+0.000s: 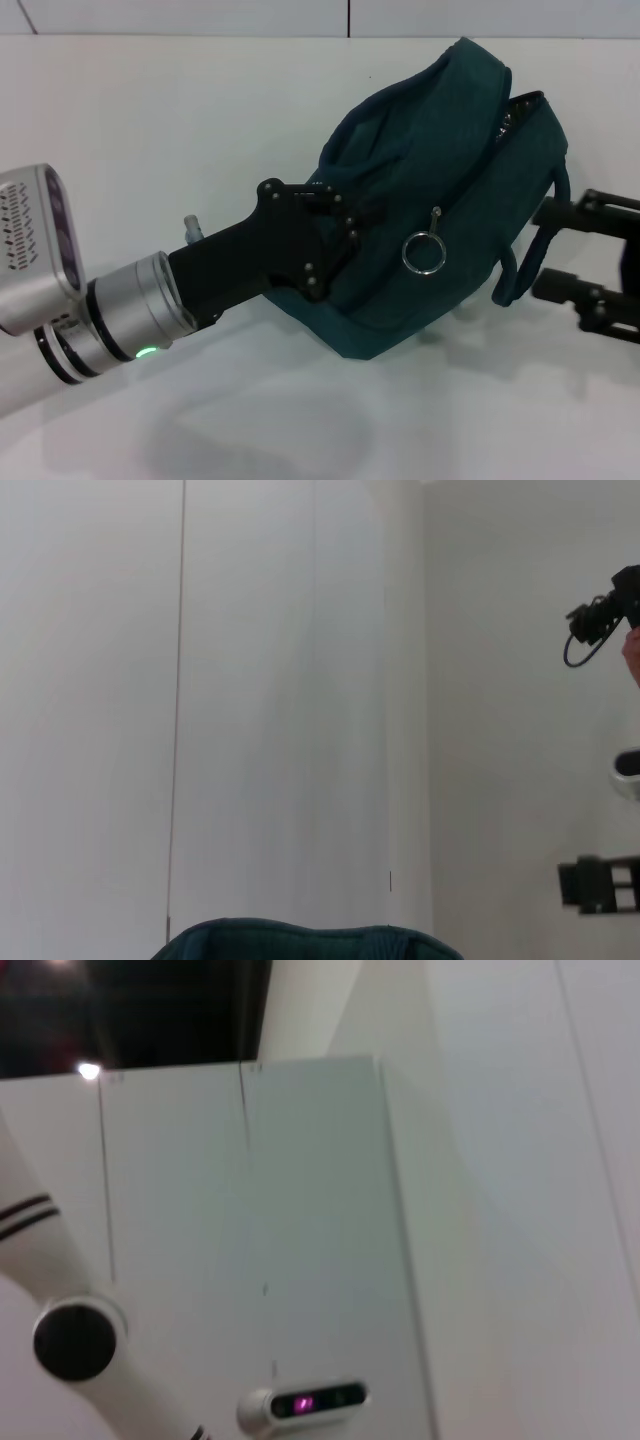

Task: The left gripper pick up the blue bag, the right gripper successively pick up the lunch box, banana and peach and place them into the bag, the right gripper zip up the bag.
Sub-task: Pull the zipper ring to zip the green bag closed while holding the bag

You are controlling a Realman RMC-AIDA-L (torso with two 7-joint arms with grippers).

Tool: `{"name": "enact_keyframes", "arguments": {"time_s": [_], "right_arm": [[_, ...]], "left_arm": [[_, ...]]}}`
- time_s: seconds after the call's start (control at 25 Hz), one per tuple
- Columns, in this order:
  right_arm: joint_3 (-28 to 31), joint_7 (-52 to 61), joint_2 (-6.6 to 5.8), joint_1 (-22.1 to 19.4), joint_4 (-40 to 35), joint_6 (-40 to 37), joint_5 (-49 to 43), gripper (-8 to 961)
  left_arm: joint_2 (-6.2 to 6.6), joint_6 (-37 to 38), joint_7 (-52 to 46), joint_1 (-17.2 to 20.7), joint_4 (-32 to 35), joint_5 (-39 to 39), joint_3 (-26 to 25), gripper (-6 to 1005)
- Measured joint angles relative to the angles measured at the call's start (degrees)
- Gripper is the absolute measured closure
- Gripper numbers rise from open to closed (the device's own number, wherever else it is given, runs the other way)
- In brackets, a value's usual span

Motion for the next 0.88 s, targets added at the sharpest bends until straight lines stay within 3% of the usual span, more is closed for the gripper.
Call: {"name": "enact_keyframes", "arguments": {"time_s": [0.16,0.32,0.6,0.88], "right_arm": [[-7.18,2.6,0.04,0.39,-6.07,5.17,-0.83,368],[-14.32,7.47,0.1,-1.23,-17.43,12.7,-0.85,369],[-17.54,17.78,0.02,-1.16,-32.53,18.15,-6.34,369],[-18.42,17.89,0.06,-1.85,-35.93,18.8,-9.5,368]], "left_arm": [[0.0,-0.06,-0.11,-0.19,0.0,-0.01,-0.07,947],[0.0,-0.5,-0.27,-0.05,0.0,-0.09,-0.35,948],[0.0,-1.46,-0.84,0.28,0.28,-0.15,-0.45,948],[0.0,-2.61,-1.04,0.12,0.11,-1.01,-0.62,947]]}}
